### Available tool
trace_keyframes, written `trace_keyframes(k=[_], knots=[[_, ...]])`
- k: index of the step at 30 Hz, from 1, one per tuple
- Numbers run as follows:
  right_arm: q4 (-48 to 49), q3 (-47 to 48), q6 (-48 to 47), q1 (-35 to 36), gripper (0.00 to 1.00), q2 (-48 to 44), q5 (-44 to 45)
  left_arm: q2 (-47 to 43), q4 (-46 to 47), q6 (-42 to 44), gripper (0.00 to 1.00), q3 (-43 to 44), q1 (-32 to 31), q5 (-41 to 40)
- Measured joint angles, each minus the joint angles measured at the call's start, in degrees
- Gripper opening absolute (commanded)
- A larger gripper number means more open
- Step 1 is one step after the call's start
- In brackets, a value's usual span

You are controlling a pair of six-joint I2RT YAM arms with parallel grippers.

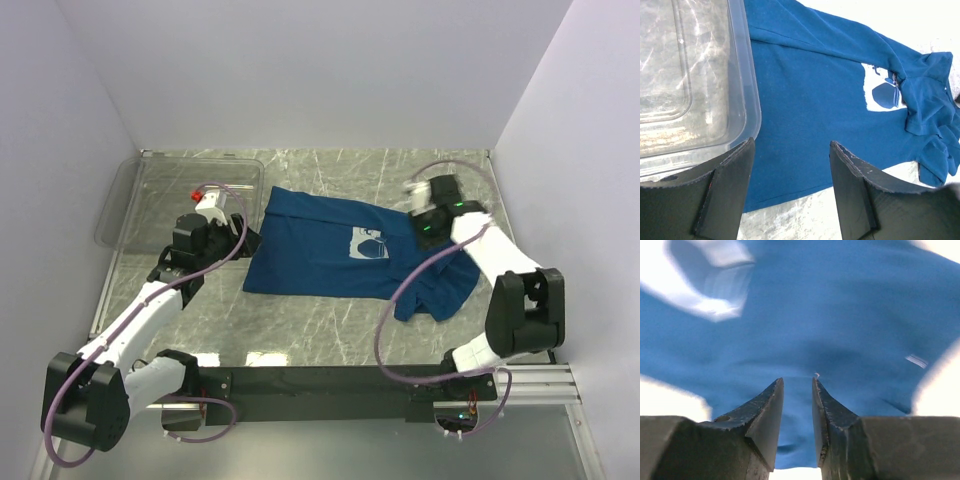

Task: Fold and stack the t-shirts
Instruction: Fold the tshirt

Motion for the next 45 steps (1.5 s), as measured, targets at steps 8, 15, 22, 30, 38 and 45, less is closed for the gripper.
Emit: trace_keyframes(k=[8, 15, 22, 30, 38, 45], knots=[[4.57, 6.88, 8.74, -19.43, 0.47, 6.84, 5.7, -0.63, 0.5, -1.68, 0.67, -2.49, 0.0, 0.48], [5.03, 17.05, 14.1, -23.85, 0.47, 19.17, 3.45, 0.37, 1.29, -2.14, 0.67, -2.51, 0.0, 0.66], [4.55, 26.23, 17.66, -26.18, 0.47, 29.86, 1.09, 2.93, 1.79, -2.25, 0.67, -2.27, 0.0, 1.51], [2.54, 32.13, 19.19, -27.74, 0.42, 36.72, -1.79, 10.29, 2.25, -2.08, 0.66, 2.43, 0.0, 3.28], [1.57, 32.02, 20.31, -28.7, 0.1, 37.05, -5.79, 15.65, 3.69, -2.1, 0.66, 7.34, -0.07, 4.31], [1.36, 29.81, 20.83, -31.21, 0.02, 34.27, -8.68, 28.22, 5.75, -2.32, 0.61, 17.81, -1.55, 4.9]])
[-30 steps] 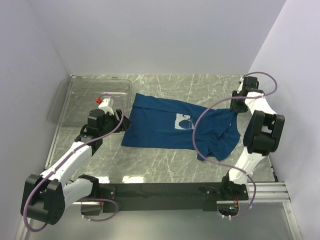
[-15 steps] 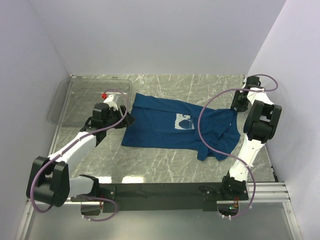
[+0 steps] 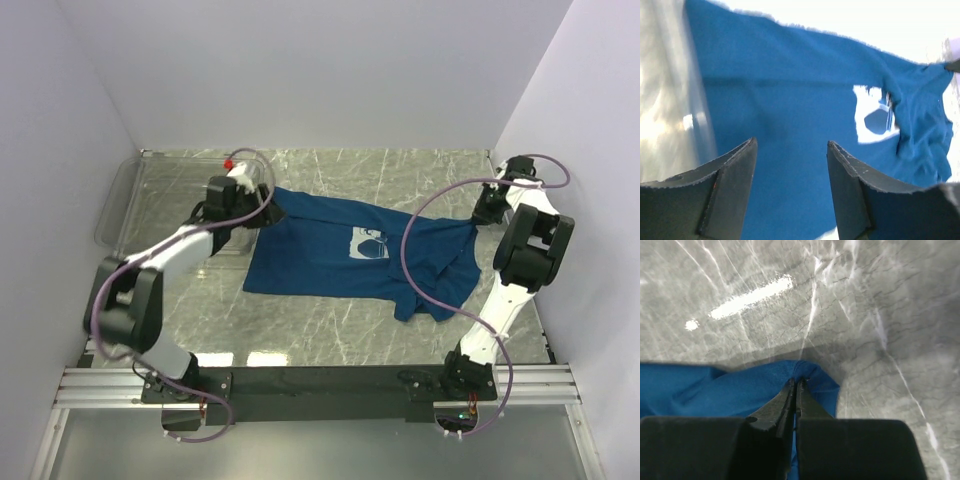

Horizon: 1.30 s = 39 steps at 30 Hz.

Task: Fold and stack the t-shirts
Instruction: Fold the tshirt

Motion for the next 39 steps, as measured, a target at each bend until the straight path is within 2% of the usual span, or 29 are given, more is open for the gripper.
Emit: trace_keyframes(k=[5, 10, 11, 14, 17, 25, 39], knots=[[0.48, -0.76, -0.02, -0.44, 0.02, -1.84, -1.01, 14.38, -0.13, -1.07, 0.49, 14.88, -2.1, -1.33], [1.18, -1.88, -0.07, -0.37, 0.02, -2.25, -1.86, 28.06, -3.8, -2.69, 0.2, 30.82, -3.54, -4.48], [1.25, -2.08, -0.07, -0.35, 0.02, -2.25, -1.9, 30.29, -4.92, -2.89, 0.11, 33.44, -3.8, -5.25], [1.51, -2.12, -0.24, -0.35, 0.0, -2.27, -1.86, 35.3, -8.15, -2.97, 0.05, 38.4, -4.46, -7.82], [2.05, -2.12, -0.46, -0.35, 0.0, -2.32, -1.79, 39.15, -11.65, -2.97, 0.01, 41.44, -4.87, -10.56], [2.69, -1.51, -1.11, -0.35, 0.0, -2.32, -0.5, 45.72, -19.21, -2.78, 0.0, 50.12, -5.07, -16.11], [6.88, -0.5, -1.07, 0.48, 0.0, -3.06, 7.93, 46.73, -22.49, -4.11, 0.0, 52.57, -3.45, -18.86]])
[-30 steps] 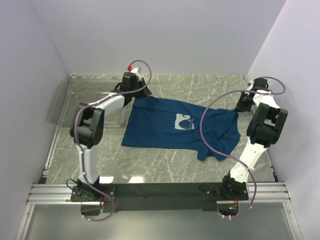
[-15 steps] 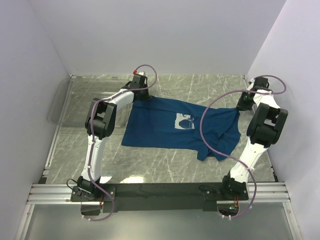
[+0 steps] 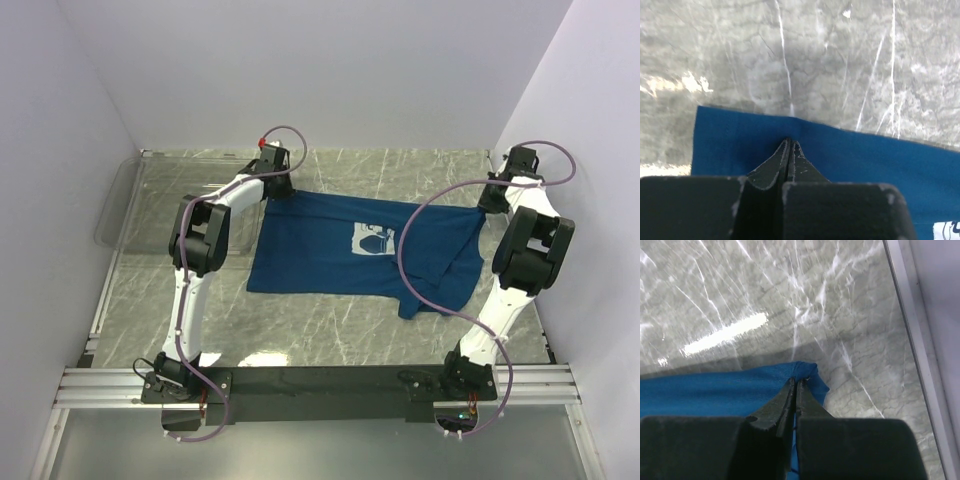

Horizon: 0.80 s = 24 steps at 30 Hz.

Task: Fold and stack the t-shirts
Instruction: Fold the tshirt

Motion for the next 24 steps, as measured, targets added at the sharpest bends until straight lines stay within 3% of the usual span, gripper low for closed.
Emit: trace_keyframes(k=[6, 9, 10, 12, 13, 14, 16, 19, 24], knots=[[0.46, 1.73, -0.04, 0.96, 0.02, 0.02, 1.09, 0.85, -0.07, 0.07, 0.01, 1.46, 0.55, 0.76], [0.42, 4.74, -0.22, 1.55, 0.11, 0.79, 1.95, 1.46, -0.15, 0.28, 0.04, 2.69, 0.55, 1.07], [0.44, 6.16, -0.28, 1.88, 0.19, 1.22, 2.27, 1.68, -0.15, 0.35, 0.06, 3.13, 0.55, 1.22], [0.66, 8.5, -0.57, 2.47, 0.3, 1.77, 2.99, 1.84, -0.07, 0.63, 0.2, 3.69, 0.55, 1.79], [0.66, 9.33, -0.79, 2.8, 0.42, 1.81, 3.41, 1.84, 0.0, 0.85, 0.26, 3.74, 0.55, 2.45], [0.68, 9.92, -1.09, 3.06, 0.47, 1.81, 3.61, 1.84, 0.22, 1.18, 0.36, 3.82, 0.55, 2.91], [1.01, 10.47, -2.82, 3.65, 0.57, 1.46, 3.93, 1.75, 1.16, 1.77, 0.44, 3.8, 0.55, 4.35], [0.92, 8.35, -6.27, 4.68, 0.63, -0.59, 3.61, 0.15, 2.95, 2.23, 0.5, 2.6, 0.37, 6.93], [-3.37, -3.82, -17.31, 6.03, 0.64, -11.72, -2.56, -10.25, 6.05, 3.96, 0.57, -3.78, -1.09, 11.13]])
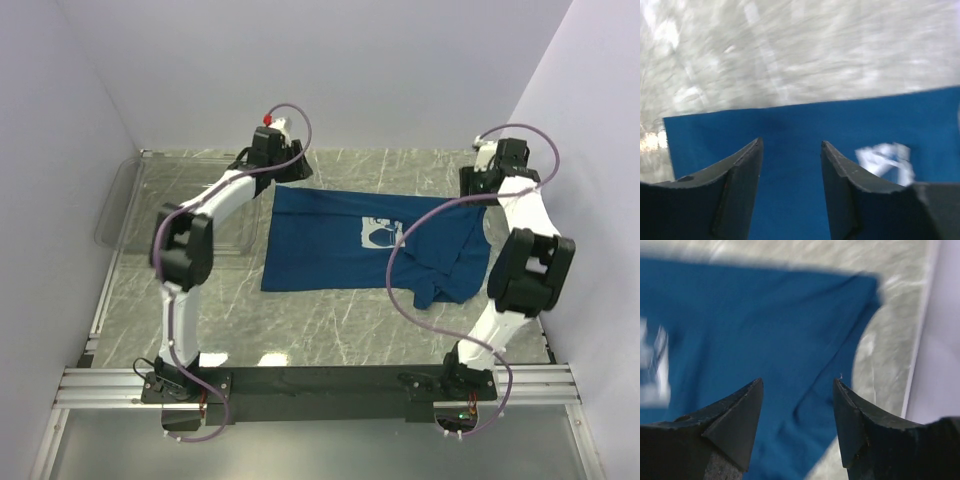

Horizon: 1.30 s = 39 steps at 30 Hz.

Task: Fold and stack the t-shirts
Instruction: Fold the tshirt

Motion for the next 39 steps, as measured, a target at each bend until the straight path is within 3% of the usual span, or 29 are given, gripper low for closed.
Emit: trace_keyframes(k=[7, 10, 13, 17, 21, 29, 39], knots=[[-14.49, -17.09, -24.13, -0.09, 0.61, -17.66, -12.09, -33.03, 5.75, 0.83, 0.69, -27.36, -2.47, 2.47], [-19.98, -26.6, -33.24, -0.68, 0.61, -23.04, -13.25, -46.82, 6.97, -0.37, 0.69, -40.63, -2.4, 2.8], [-23.32, -35.1, -40.19, -0.92, 0.59, -25.66, -13.51, -54.53, 5.86, -2.99, 0.69, -51.78, -2.27, 2.82], [-24.17, -38.16, -43.3, -0.74, 0.56, -24.0, -12.96, -57.31, 4.7, -7.43, 0.67, -64.08, -2.27, 2.32], [-21.29, -38.25, -42.77, 1.4, 0.55, -22.56, -11.58, -57.35, 4.28, -11.54, 0.66, -70.42, -2.27, 1.6], [-14.75, -38.62, -38.66, 5.42, 0.54, -22.58, -7.61, -55.25, 7.76, -15.34, 0.59, -71.06, -2.27, 0.24], [-10.32, -39.76, -35.71, 6.4, 0.47, -22.27, -5.73, -51.21, 4.55, -16.35, 0.53, -71.04, -2.27, -2.25]])
